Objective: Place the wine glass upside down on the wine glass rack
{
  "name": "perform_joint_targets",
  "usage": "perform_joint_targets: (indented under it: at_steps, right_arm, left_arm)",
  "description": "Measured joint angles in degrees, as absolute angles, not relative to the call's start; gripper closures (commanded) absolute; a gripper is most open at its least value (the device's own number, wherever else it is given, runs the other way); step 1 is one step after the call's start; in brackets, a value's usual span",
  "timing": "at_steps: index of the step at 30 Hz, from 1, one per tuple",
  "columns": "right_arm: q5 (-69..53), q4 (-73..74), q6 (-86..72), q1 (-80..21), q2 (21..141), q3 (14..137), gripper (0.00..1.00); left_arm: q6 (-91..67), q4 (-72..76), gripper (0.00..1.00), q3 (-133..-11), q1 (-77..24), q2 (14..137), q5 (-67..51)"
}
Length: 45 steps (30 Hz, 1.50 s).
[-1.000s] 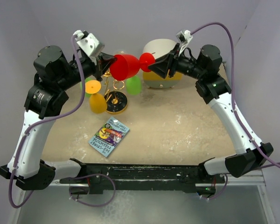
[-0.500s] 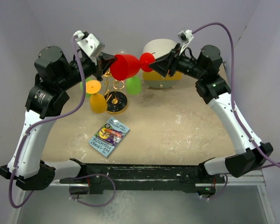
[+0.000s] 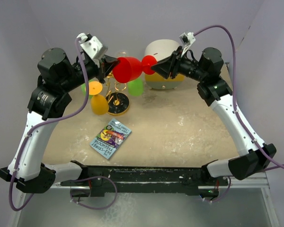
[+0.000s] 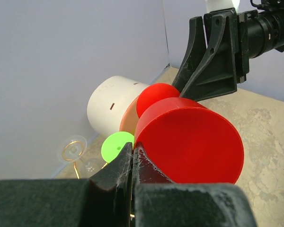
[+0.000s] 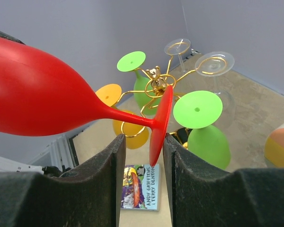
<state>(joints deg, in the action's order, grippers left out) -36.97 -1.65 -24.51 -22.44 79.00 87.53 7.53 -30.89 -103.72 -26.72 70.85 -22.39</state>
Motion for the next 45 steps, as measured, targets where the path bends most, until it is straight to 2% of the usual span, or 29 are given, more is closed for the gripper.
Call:
perform_joint_targets:
  at_steps: [15, 33, 39, 42, 45]
  right_arm:
    - [-36.69, -1.87, -24.71, -22.35, 79.00, 86.70, 0.64]
    - [-34.00, -1.15, -26.04, -22.52, 81.14, 87.22, 0.82]
    - [-33.56, -0.43, -26.04, -22.55, 81.14, 87.22, 0.69]
    - [-32.82, -0.10, -26.00, -22.55, 80.99, 87.22, 0.68]
    - [-32.34, 0.25, -25.96, -22.55, 80.84, 87.22, 0.71]
  left_arm:
    - [7.55, -29.65, 1.00, -101.80, -26.63, 70.22, -23.27]
    - [7.68, -29.65, 1.00, -101.49, -26.63, 70.57, -26.44]
    - [8.58, -29.65, 1.00, -101.34, -26.63, 70.65, -26.04]
    - [9.28, -29.65, 1.00, -101.34, -26.63, 70.65, -25.10]
    - [10.24, -29.65, 1.00, -101.34, -26.63, 70.65, -24.18]
